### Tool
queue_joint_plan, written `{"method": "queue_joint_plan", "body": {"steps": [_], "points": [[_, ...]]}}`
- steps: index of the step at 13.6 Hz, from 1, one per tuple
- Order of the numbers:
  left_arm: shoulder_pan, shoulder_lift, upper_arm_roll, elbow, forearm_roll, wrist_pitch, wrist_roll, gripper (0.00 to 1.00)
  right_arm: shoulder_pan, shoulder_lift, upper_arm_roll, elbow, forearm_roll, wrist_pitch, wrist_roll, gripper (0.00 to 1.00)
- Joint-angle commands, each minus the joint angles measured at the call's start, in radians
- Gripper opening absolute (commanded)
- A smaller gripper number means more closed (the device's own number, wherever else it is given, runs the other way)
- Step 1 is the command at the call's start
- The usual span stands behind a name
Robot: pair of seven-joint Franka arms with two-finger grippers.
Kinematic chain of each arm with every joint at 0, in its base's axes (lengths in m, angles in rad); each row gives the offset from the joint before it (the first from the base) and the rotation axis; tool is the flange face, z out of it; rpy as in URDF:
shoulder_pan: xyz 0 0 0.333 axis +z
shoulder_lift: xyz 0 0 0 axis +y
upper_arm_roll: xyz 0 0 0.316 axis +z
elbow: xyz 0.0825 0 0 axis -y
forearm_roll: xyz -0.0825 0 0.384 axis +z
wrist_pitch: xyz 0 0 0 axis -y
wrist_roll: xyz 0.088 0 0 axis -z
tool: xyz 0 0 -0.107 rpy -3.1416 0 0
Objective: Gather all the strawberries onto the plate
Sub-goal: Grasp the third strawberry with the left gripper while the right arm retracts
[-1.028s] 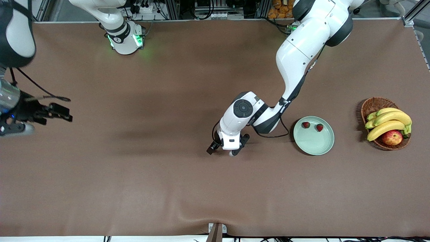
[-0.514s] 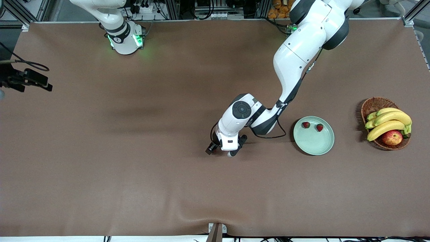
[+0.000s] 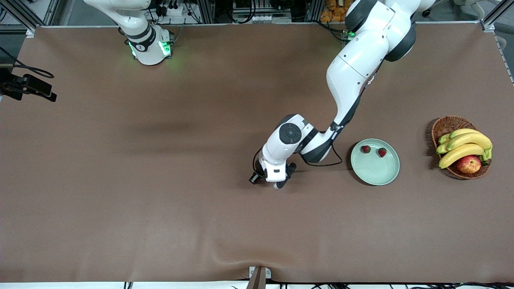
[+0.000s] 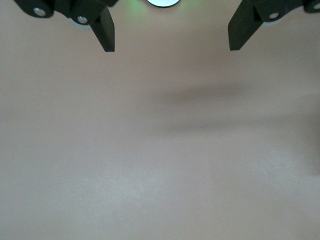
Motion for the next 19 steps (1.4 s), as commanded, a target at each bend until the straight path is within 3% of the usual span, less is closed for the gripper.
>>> {"method": "queue_joint_plan", "body": {"steps": [1,3,4,6,9,11,13,16,19], "points": [[0.062,-0.088,-0.018,-0.039,-0.016,-0.024,-0.008,0.00,-0.020,-0.014,0.025,0.014,-0.022,-0.037,0.058,1.00],[0.108,-0.176,-0.030,-0.099,-0.019,-0.107,-0.011,0.00,-0.022,-0.011,0.022,0.018,-0.010,-0.050,0.064,1.00],[0.163,-0.241,-0.053,-0.175,-0.017,-0.112,-0.014,0.00,-0.023,-0.011,0.022,0.020,-0.007,-0.042,0.063,1.00],[0.321,-0.346,-0.151,-0.335,-0.010,-0.112,0.012,0.00,-0.022,-0.002,0.022,0.032,-0.010,-0.035,0.055,1.00],[0.525,-0.458,-0.260,-0.524,-0.007,-0.171,0.206,0.00,-0.019,0.006,0.022,0.051,-0.003,-0.022,0.055,1.00],[0.578,-0.471,-0.262,-0.534,-0.008,-0.347,0.355,0.00,-0.002,0.012,0.024,0.051,0.002,-0.006,0.057,1.00],[0.616,-0.490,-0.259,-0.549,0.015,-0.438,0.400,0.00,0.029,0.031,0.024,0.051,0.002,0.022,0.064,1.00],[0.733,-0.521,-0.262,-0.621,0.070,-0.463,0.555,0.00,0.021,0.034,0.022,0.048,0.028,0.022,0.064,1.00],[0.823,-0.517,-0.262,-0.633,0.075,-0.463,0.684,0.00,0.024,0.045,0.022,0.049,0.040,0.025,0.064,1.00]]}}
